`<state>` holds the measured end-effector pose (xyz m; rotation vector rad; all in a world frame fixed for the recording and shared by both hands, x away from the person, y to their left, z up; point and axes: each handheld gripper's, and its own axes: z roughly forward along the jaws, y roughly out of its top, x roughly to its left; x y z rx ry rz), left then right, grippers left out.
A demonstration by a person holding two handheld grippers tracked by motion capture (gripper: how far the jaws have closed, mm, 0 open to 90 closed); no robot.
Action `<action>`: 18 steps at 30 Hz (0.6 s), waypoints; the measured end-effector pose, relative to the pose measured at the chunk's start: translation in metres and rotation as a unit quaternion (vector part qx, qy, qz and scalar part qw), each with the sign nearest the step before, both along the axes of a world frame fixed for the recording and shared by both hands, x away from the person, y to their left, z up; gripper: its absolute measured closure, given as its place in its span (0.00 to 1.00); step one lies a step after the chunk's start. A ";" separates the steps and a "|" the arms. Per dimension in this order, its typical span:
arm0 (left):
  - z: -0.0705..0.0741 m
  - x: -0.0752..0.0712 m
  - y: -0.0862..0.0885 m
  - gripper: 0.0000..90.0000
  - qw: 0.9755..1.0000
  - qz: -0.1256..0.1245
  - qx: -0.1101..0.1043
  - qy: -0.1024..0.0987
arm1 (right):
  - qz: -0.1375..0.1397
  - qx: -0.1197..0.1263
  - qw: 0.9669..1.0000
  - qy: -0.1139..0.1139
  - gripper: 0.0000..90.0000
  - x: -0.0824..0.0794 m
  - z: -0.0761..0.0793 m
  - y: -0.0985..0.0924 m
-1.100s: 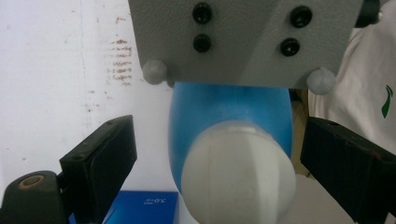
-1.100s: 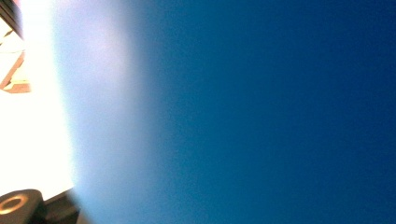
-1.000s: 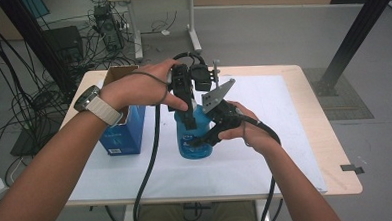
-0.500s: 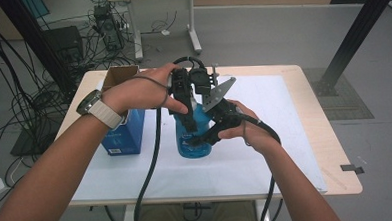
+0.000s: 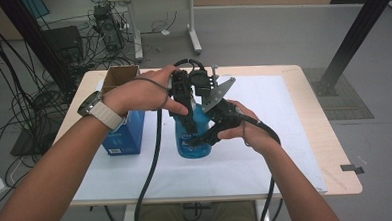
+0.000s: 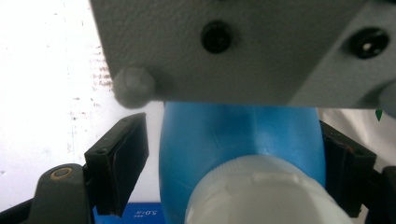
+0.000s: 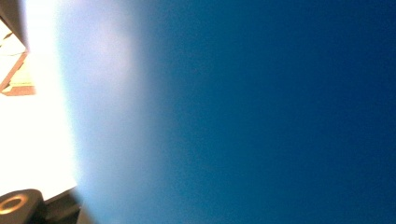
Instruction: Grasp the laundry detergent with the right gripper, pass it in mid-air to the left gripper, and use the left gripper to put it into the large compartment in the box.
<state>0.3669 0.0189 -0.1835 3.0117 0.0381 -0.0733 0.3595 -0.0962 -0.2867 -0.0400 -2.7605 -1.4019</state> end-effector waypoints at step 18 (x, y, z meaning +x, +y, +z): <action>-0.002 -0.003 0.002 0.41 1.000 -0.012 -0.001 0.004 | 0.000 0.001 1.000 0.003 0.48 0.000 -0.001 0.002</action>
